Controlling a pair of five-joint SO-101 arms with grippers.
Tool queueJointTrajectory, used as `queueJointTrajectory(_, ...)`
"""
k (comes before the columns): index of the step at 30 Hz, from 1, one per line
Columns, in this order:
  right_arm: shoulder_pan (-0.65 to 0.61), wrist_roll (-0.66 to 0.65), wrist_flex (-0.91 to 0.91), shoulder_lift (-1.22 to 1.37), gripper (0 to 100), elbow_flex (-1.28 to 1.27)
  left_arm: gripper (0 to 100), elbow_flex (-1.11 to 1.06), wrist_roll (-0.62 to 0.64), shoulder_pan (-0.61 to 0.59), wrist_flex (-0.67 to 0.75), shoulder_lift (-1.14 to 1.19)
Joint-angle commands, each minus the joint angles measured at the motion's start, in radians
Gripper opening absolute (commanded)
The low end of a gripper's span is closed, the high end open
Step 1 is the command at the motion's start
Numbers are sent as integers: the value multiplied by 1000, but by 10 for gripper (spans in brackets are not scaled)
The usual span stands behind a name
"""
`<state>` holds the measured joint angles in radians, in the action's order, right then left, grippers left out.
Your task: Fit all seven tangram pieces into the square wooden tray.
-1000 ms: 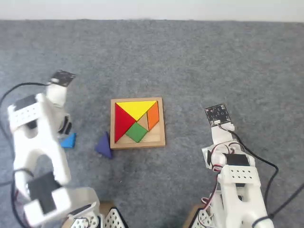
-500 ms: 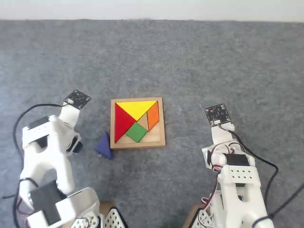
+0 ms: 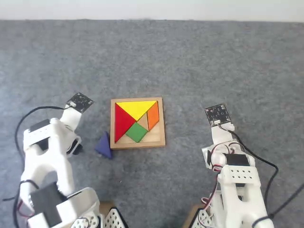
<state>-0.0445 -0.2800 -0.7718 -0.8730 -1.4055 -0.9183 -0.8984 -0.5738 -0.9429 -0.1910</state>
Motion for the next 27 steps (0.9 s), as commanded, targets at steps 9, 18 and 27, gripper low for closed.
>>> queueJointTrajectory(9,15,-9,15,-19,62,3,170,108,-55,-41,6,149)
queueJointTrajectory(18,15,-9,18,-18,62,3,151,275,-60,-57,-63,278)
queueJointTrajectory(27,15,-9,18,-16,62,3,14,277,-91,-51,-66,261)
